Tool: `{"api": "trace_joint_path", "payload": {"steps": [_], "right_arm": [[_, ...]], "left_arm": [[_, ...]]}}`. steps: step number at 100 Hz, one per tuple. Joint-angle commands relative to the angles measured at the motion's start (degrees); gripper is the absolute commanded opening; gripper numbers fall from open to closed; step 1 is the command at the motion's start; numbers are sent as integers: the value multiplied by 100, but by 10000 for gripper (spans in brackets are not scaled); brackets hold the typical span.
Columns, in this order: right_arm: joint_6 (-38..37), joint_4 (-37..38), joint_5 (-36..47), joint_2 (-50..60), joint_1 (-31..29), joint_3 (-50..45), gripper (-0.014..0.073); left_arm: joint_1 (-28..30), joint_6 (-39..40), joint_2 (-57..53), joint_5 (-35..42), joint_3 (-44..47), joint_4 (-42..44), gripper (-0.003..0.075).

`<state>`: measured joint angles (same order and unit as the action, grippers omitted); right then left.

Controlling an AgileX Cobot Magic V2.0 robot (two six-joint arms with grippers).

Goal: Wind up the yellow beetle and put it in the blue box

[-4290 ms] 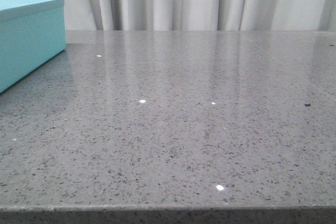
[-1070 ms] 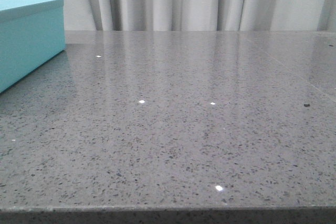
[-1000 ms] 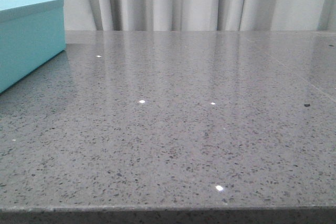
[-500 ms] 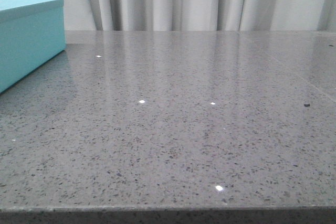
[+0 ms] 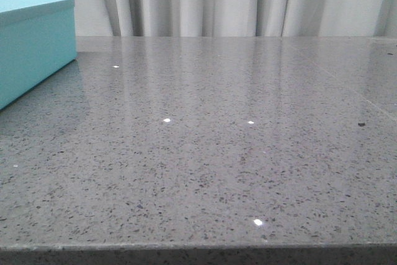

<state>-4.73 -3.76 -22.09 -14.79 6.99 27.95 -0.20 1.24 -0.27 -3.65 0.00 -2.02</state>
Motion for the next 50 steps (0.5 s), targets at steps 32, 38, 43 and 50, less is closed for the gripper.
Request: {"api": "trace_joint_path", "payload": {"steps": [32,38,43,50], "right_arm": [[-35,546,2755,1077,-793,-2121,-67],[-40,589,2604,1242,-892,-2328,-67],[-40,595,2498,1396,-963,-2488,-67],[-109,589,2502,1626,-991,-2759,-67]], "left_arm": [[-34,46,-185,422,120,-66,-18],[-34,46,-185,422,120,-66,-18],[-34,46,-185,422,120,-66,-18],[-34,46,-185,422,120,-66,-18]]}}
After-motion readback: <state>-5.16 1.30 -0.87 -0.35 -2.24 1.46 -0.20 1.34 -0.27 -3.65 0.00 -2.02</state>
